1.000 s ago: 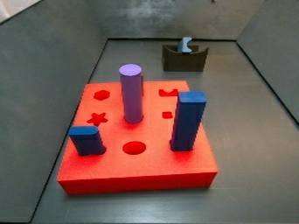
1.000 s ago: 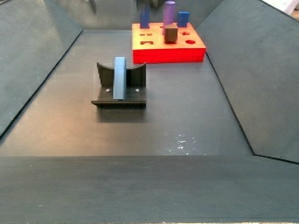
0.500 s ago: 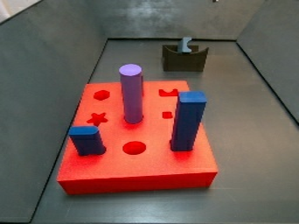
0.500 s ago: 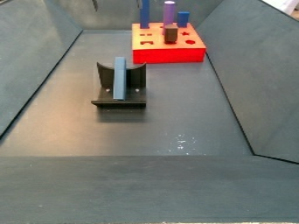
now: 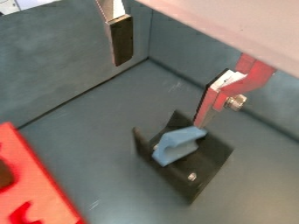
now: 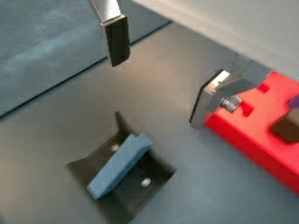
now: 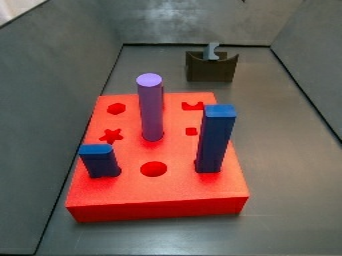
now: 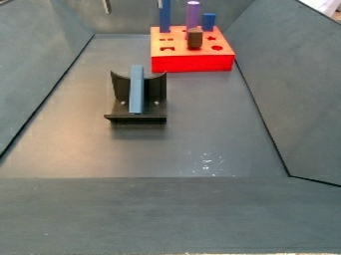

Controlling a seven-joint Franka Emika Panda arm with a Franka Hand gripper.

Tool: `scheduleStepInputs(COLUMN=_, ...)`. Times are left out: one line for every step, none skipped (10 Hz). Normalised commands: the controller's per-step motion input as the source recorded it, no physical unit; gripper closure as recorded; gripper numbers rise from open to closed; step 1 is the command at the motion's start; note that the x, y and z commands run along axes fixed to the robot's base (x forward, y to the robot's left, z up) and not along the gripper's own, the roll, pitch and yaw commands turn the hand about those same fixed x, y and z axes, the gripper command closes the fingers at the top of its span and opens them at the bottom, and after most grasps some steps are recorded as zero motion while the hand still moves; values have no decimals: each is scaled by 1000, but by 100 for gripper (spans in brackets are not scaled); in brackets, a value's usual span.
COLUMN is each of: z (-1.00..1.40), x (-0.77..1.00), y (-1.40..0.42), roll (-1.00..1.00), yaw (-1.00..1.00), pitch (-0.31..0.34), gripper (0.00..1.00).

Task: Pick up the arch object. Move up. Place the arch object on the fixture. Regrasp the arch object. Rotate the arch object. Move to above the board. Insert the arch object.
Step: Regrasp the arch object.

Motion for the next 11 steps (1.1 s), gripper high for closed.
scheduleStepInputs(z=12, x=-15, y=-21, roll=1000, yaw=25, pitch=18, gripper=0)
scheduleStepInputs(z=12, x=-13, y=-20, roll=1000, yaw=28, pitch=22, gripper=0)
scheduleStepInputs(z=12, x=-7, y=-23, roll=1000, yaw=30, pitch=28, gripper=0)
scheduleStepInputs(z=5, x=7, y=-23, roll=1000, yaw=34, pitch=32, gripper=0)
scheduleStepInputs(z=-1, x=17, y=-23, roll=1000, yaw=37, pitch=39, gripper=0)
scheduleStepInputs(z=-2, x=33, y=-24, roll=1000, yaw=43, pitch=51, gripper=0)
scheduleStepInputs(z=-6, x=48, y=-27, roll=1000, yaw=50, pitch=63, gripper=0)
scheduleStepInputs(z=-8, x=62, y=-28, roll=1000, yaw=58, pitch=79, gripper=0)
scheduleStepInputs(z=-10, x=78, y=-34, roll=1000, yaw=72, pitch=104, gripper=0)
scheduleStepInputs(z=-11, x=89, y=-37, roll=1000, yaw=89, pitch=127, gripper=0)
scheduleStepInputs(z=-10, x=91, y=-40, roll=1000, yaw=114, pitch=152, gripper=0)
